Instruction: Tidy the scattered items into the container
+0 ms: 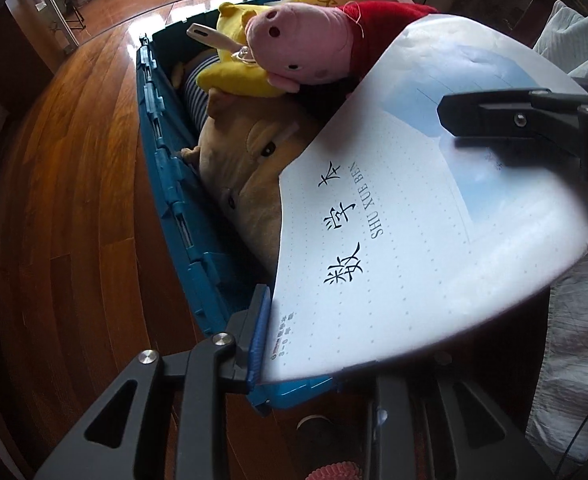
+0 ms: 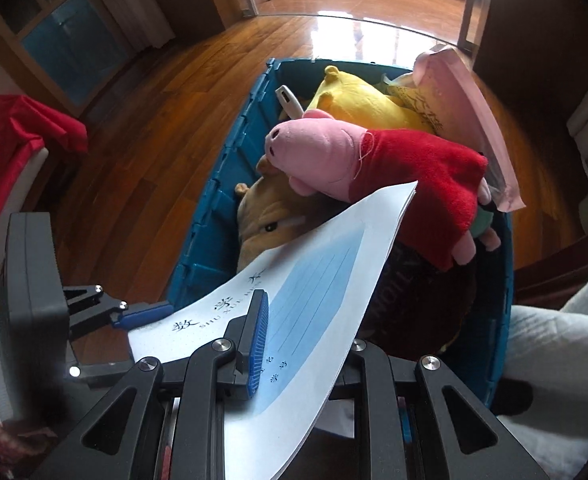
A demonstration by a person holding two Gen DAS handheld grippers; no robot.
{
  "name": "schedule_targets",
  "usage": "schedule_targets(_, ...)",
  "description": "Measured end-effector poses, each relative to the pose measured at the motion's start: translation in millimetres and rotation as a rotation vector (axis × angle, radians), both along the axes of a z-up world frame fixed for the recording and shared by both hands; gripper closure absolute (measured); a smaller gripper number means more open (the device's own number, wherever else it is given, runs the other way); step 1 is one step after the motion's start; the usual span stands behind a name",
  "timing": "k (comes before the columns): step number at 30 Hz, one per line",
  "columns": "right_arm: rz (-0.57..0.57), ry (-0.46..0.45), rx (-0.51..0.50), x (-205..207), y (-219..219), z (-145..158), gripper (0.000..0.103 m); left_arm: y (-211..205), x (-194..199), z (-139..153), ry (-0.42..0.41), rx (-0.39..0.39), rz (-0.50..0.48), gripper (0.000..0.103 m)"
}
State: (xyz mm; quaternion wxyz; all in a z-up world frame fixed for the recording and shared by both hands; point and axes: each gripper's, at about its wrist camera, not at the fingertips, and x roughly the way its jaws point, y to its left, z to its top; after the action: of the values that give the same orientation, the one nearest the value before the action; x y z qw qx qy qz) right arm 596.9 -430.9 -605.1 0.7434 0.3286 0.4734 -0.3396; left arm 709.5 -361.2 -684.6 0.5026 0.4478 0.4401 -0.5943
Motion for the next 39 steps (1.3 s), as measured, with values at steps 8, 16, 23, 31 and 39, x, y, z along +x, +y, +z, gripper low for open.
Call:
schedule_targets(8,0.053,-0.073,0.002,-11,-4,-44,0.08,1,-4,-11,0.026,0.031,0.015,0.032)
schedule_targets(16,-0.058,-0.027,-0.006,-48,-11,-40,0.036,-2,-16,-9,-0.023,0.064,-0.021,0.032)
schedule_targets(23,-0.133,-0.032,0.033,-69,-7,-10,0.027,0,-32,25,0.007,0.086,-0.028,0.006)
schedule_targets(31,-0.195,-0.057,0.053,-71,-7,31,0.027,-12,-33,81,-0.003,0.062,-0.009,0.006)
schedule_targets(39,-0.259,-0.029,0.027,-80,-9,84,0.015,-28,-34,133,0.003,0.011,-0.002,0.006)
